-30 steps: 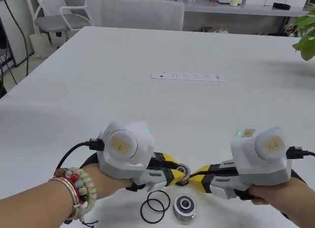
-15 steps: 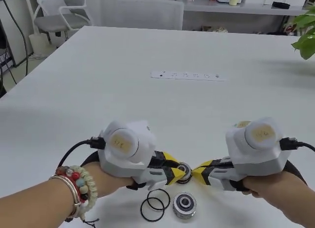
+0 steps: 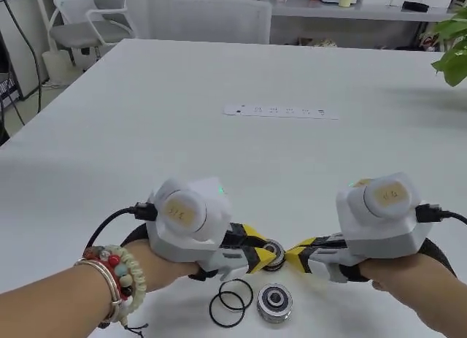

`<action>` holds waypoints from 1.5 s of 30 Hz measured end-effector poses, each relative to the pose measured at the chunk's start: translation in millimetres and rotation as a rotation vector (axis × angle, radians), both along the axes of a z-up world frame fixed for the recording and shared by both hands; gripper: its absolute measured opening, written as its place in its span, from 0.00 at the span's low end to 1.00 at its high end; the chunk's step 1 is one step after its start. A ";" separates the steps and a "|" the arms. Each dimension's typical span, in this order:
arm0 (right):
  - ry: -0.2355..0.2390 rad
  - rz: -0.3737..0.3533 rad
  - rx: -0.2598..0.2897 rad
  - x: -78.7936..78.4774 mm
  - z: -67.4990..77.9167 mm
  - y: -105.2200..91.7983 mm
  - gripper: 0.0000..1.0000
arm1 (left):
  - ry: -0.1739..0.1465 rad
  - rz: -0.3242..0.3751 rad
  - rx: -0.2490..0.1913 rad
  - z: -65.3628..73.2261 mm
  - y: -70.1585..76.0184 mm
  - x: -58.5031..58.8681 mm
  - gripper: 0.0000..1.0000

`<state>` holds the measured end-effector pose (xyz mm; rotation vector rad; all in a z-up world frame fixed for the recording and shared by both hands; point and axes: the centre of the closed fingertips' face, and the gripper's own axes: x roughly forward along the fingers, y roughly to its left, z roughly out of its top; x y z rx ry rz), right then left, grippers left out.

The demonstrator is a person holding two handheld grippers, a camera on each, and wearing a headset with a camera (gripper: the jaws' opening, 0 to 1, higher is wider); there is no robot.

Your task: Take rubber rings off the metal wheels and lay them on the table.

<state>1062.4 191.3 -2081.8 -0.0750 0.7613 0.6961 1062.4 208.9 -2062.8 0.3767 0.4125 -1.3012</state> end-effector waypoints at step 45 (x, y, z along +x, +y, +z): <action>0.144 -0.143 0.255 -2.7 17.9 9.0 0.00 | -0.006 0.007 -0.022 -0.1 -0.5 -0.4 0.08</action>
